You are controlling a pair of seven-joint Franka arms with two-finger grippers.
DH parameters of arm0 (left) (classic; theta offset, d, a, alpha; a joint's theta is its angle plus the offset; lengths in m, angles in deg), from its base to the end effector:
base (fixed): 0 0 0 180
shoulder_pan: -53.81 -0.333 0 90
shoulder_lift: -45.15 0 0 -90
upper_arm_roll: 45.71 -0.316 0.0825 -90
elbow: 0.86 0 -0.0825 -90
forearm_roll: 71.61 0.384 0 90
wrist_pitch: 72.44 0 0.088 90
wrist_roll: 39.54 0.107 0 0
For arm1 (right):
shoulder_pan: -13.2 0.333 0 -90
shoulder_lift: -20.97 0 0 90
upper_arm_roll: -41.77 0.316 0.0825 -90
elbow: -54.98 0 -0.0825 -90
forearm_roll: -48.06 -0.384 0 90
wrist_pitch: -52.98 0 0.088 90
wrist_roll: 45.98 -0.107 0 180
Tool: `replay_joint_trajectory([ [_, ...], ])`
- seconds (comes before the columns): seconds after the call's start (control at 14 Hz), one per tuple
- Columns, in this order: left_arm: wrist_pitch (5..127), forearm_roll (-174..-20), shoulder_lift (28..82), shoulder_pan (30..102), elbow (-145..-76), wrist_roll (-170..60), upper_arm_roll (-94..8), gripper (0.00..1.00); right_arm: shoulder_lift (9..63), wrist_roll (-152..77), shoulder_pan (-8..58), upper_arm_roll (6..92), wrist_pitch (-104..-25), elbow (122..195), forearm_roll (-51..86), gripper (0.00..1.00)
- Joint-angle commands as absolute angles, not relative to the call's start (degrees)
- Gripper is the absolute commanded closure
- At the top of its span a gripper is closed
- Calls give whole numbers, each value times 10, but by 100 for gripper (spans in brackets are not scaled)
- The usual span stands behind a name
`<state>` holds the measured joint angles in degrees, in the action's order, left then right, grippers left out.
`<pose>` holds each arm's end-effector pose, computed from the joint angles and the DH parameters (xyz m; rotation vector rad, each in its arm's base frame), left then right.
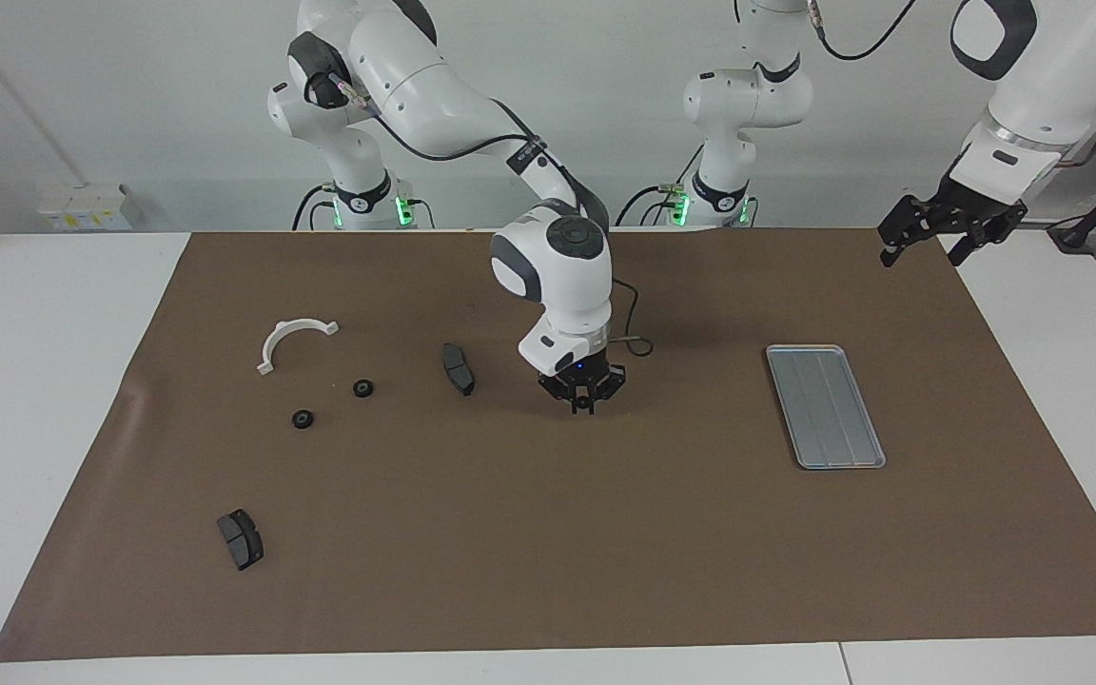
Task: Pick bearing gear from pile to tray
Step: 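Carry the gear to the table center and release it with the right gripper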
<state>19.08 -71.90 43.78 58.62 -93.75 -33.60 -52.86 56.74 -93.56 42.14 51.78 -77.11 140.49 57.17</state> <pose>0.5486 0.0227 0.6161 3.1320 -0.0983 0.0006 0.5813 0.4354 0.3252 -3.0400 0.1504 -0.2150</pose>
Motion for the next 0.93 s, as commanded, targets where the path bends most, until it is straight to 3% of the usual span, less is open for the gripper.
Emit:
replay_joint_trajectory([
  [0.0,186,-710,423,588,-948,-348,-525,0,579,-952,435,520,-784,1388,575,100],
  [0.14,190,-710,423,589,-949,-348,-522,0,579,-966,440,520,-803,1410,577,100],
  [0.21,190,-710,424,589,-948,-349,-522,0,578,-967,440,520,-803,1412,577,95],
  [0.29,191,-710,423,589,-948,-349,-522,0,579,-969,444,520,-808,1420,578,83],
  [0.36,191,-710,424,589,-948,-349,-521,0,576,-970,450,520,-810,1431,578,82],
  [0.5,192,-710,424,590,-949,-349,-521,0,570,-974,452,520,-809,1445,581,67],
  [0.57,193,-710,424,590,-948,-350,-521,0,569,-977,452,520,-804,1444,582,57],
  [0.71,196,-710,426,596,-948,-372,-521,0,567,-978,458,518,-796,1433,583,4],
  [0.86,199,-710,429,609,-947,-390,-521,0,546,-974,447,517,-793,1434,583,0],
])
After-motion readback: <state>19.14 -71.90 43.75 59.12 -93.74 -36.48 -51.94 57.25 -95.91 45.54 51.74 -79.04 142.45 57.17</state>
